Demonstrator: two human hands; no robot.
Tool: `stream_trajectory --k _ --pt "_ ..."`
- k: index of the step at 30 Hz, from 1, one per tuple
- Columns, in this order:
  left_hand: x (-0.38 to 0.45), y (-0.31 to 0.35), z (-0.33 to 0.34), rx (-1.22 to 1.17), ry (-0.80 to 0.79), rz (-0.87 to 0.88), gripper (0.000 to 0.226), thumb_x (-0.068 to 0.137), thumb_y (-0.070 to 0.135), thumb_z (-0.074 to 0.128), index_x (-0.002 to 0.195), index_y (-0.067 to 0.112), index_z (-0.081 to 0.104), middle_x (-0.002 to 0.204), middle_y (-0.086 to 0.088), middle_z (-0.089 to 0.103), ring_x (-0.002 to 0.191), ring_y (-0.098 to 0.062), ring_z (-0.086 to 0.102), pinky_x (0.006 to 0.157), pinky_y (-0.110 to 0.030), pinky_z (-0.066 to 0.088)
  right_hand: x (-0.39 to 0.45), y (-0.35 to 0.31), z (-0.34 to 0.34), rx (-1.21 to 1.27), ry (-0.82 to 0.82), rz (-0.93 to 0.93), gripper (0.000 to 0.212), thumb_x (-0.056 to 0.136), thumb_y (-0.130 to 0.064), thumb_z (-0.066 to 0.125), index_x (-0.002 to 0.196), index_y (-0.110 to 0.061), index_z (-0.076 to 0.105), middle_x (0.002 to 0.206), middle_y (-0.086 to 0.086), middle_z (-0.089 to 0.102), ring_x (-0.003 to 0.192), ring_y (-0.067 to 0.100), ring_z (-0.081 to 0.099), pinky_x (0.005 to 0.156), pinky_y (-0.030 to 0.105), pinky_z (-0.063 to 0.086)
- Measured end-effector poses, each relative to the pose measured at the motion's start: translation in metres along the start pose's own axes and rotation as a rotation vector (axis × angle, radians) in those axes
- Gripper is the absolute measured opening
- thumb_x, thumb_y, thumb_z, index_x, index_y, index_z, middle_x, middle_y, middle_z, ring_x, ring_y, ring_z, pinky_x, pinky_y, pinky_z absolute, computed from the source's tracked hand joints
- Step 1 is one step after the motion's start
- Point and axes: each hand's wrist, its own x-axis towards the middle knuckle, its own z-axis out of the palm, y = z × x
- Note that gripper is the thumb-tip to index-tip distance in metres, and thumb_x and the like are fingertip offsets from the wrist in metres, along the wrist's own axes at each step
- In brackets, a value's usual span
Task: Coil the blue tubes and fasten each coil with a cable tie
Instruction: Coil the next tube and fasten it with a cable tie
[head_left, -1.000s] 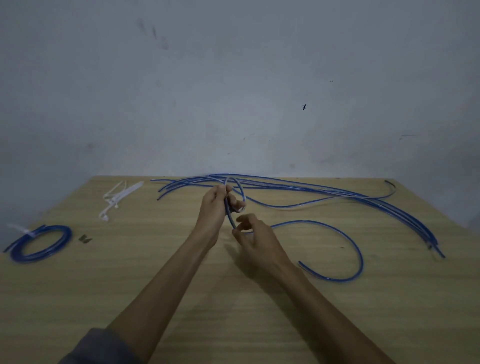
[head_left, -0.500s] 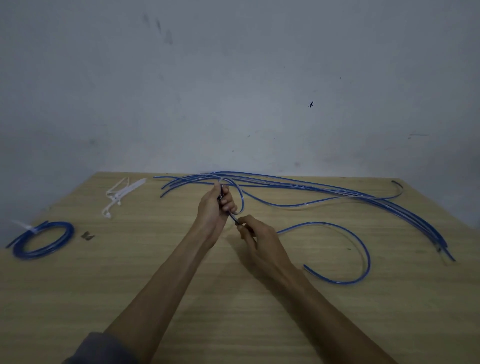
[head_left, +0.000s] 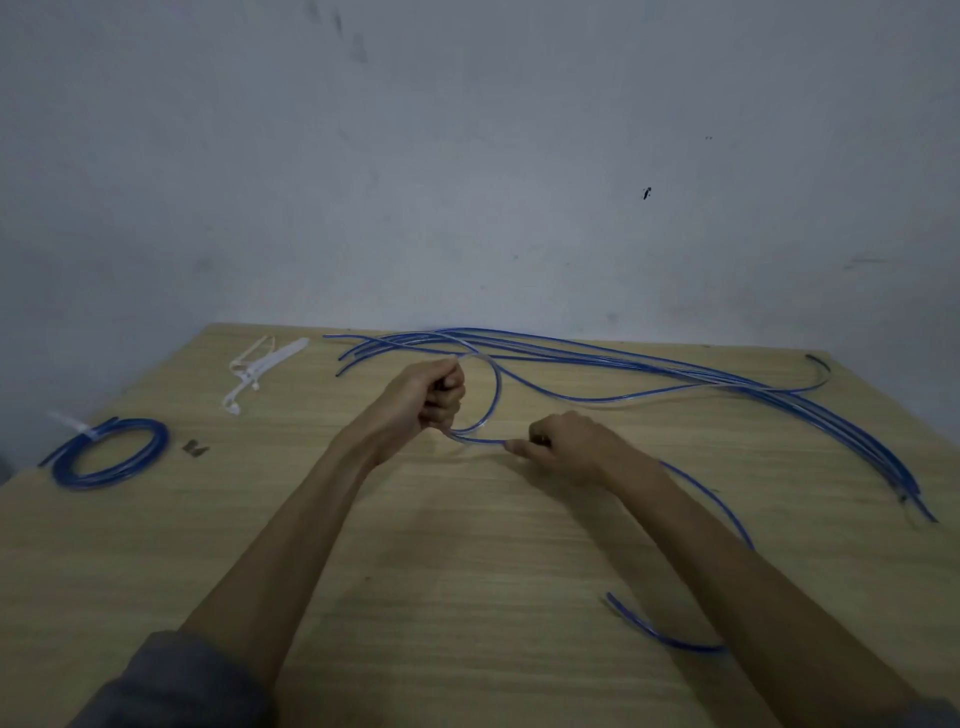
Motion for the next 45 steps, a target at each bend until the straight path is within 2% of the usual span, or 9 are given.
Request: stream_trajectory --k 3,8,10,17,21,29,32,40,45 --pt "-0.012 0.0 0.013 0.294 -0.032 0.041 0.039 0.107 0.027 0.036 0.07 0.016 0.041 0.055 0.011 0.03 0.048 -0.007 0.023 0.048 -0.021 0.022 0.014 0.002 -0.021 -0.053 0.018 0.03 0.05 0.094 -0.066 0.051 0.079 -0.019 0.06 0.079 0.002 0.061 0.075 0.024 0.058 0.063 0.035 0.042" --pt "-0.025 -0.015 0.036 1.033 -0.06 0.216 0.041 0.109 0.032 0.033 0.079 0.019 0.058 0.071 0.003 0.056 0.065 -0.011 0.052 0.066 -0.025 0.038 0.028 -0.007 -0.053 0.146 0.053 -0.035 0.025 0.103 -0.027 0.053 0.101 -0.011 0.072 0.094 0.006 0.07 0.088 0.028 0.063 0.074 0.04 0.048" --pt "-0.024 -0.024 0.032 1.173 -0.058 0.217 0.041 0.108 0.036 0.03 0.08 0.022 0.056 0.074 0.002 0.06 0.07 -0.015 0.057 0.07 -0.029 0.04 0.028 -0.012 -0.063 0.259 0.098 -0.038 0.026 0.103 -0.022 0.052 0.107 -0.009 0.074 0.101 0.007 0.073 0.092 0.025 0.066 0.082 0.041 0.052" --pt "-0.017 -0.046 0.023 1.457 -0.022 0.231 0.035 0.109 0.035 0.025 0.077 0.03 0.038 0.072 0.007 0.048 0.073 -0.016 0.042 0.086 -0.037 0.035 0.026 -0.028 -0.067 0.588 0.194 0.009 0.019 0.099 -0.015 0.057 0.103 -0.01 0.075 0.114 0.006 0.073 0.075 0.009 0.058 0.064 0.02 0.046" --pt "-0.015 -0.052 0.022 1.473 0.004 0.221 0.034 0.108 0.036 0.022 0.084 0.029 0.044 0.08 0.005 0.054 0.079 -0.015 0.044 0.09 -0.036 0.033 0.027 -0.031 -0.064 0.611 0.241 -0.003 0.021 0.101 -0.014 0.056 0.109 -0.007 0.074 0.12 0.002 0.071 0.106 0.01 0.061 0.07 0.017 0.042" --pt "-0.006 -0.039 0.016 1.282 0.219 0.238 0.036 0.109 0.033 0.022 0.087 0.018 0.045 0.079 0.0 0.054 0.085 -0.025 0.053 0.095 -0.042 0.032 0.014 -0.042 -0.053 0.702 0.241 -0.014 0.03 0.104 -0.017 0.047 0.128 -0.011 0.064 0.089 -0.003 0.07 0.066 -0.002 0.054 0.065 0.019 0.04" --pt "-0.004 -0.033 0.013 0.966 0.321 0.247 0.038 0.109 0.038 0.023 0.084 0.019 0.045 0.077 0.005 0.051 0.077 -0.014 0.051 0.087 -0.039 0.036 0.006 -0.052 -0.048 0.882 0.204 -0.018 0.03 0.106 -0.012 0.041 0.128 -0.005 0.061 0.086 0.001 0.066 0.068 0.015 0.048 0.057 0.023 0.042" --pt "0.019 0.009 0.03 0.24 0.429 0.134 0.046 0.107 0.048 0.028 0.075 0.02 0.046 0.051 0.014 0.047 0.045 0.003 0.046 0.06 -0.026 0.033 -0.004 -0.077 -0.044 1.069 0.117 -0.09 0.026 0.107 -0.017 0.046 0.11 -0.002 0.067 0.074 0.005 0.06 0.051 0.008 0.046 0.049 0.022 0.041" --pt "0.011 0.025 0.034 0.38 0.365 0.168 0.057 0.103 0.06 0.018 0.067 0.022 0.04 0.055 0.009 0.034 0.053 -0.009 0.029 0.056 -0.03 0.024 0.0 -0.084 -0.053 1.181 0.271 -0.085 0.024 0.107 -0.016 0.047 0.109 0.004 0.06 0.069 0.004 0.052 0.049 0.009 0.04 0.047 0.023 0.031"
